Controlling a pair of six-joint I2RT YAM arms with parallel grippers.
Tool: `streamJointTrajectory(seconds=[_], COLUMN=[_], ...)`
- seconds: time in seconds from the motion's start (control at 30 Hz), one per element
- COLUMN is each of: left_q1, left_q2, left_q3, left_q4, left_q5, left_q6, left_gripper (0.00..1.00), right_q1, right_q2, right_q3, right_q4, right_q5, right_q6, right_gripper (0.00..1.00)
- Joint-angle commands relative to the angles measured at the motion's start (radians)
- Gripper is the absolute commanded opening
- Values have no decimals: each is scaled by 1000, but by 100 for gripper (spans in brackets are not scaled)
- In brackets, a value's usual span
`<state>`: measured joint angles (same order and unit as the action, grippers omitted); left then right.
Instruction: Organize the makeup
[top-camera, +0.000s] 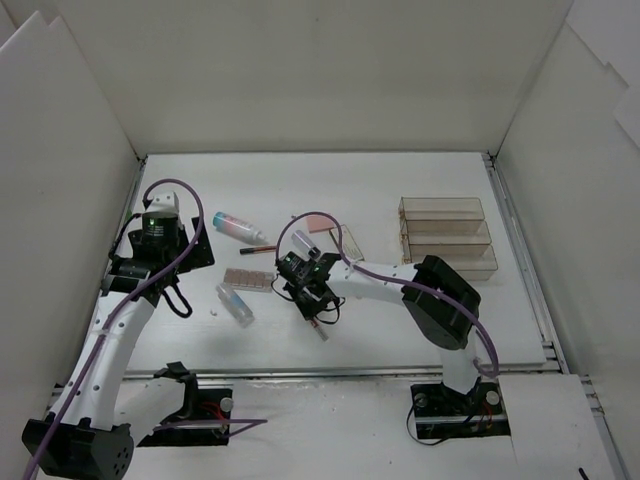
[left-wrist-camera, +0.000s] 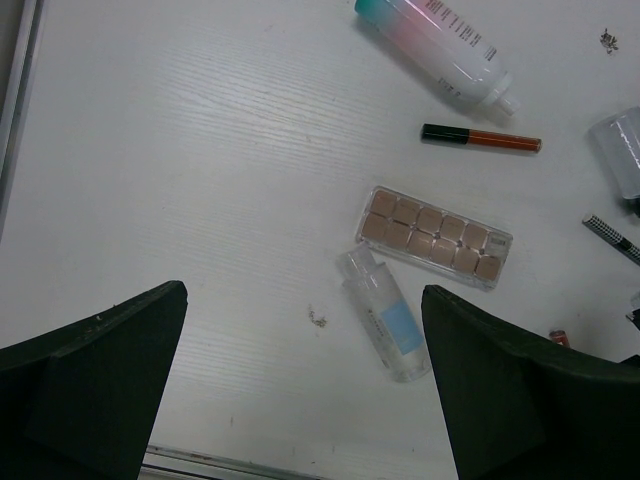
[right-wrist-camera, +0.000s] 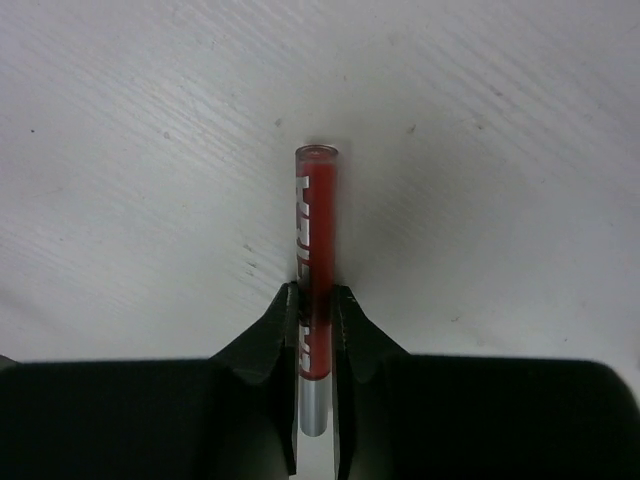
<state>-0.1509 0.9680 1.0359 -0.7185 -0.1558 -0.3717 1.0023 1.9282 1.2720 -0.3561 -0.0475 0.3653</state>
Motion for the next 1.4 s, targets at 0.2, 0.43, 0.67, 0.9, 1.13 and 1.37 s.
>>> streamJointTrajectory(seconds=[0.2,0.43,0.67,0.9,1.13,1.37], left_q1=[-4,-4,-4,-4,-4,-4], left_q2=[9,3,-5,-9,-2,12], left_q3=[35,41,27,19,9,6], left_q4=[28,40,59,76,94,105], left_q5=[-13,-7,13,28,50,50], left_q6=[11,13,13,8,1,1], left_gripper=[99,99,99,99,99,99], right_q1=[-88,-384,-756,-973,-1102,-1145], right_q2=[-182,-412,-500,-472,-387,-252], right_q3=[44,109,110,72,73,92], right_q4=[-47,-47,-43,2,28,52], right_q5=[158,215,202,193,221,204], right_q6=[41,115,312,540,717,843], right_gripper=[0,0,0,0,0,0])
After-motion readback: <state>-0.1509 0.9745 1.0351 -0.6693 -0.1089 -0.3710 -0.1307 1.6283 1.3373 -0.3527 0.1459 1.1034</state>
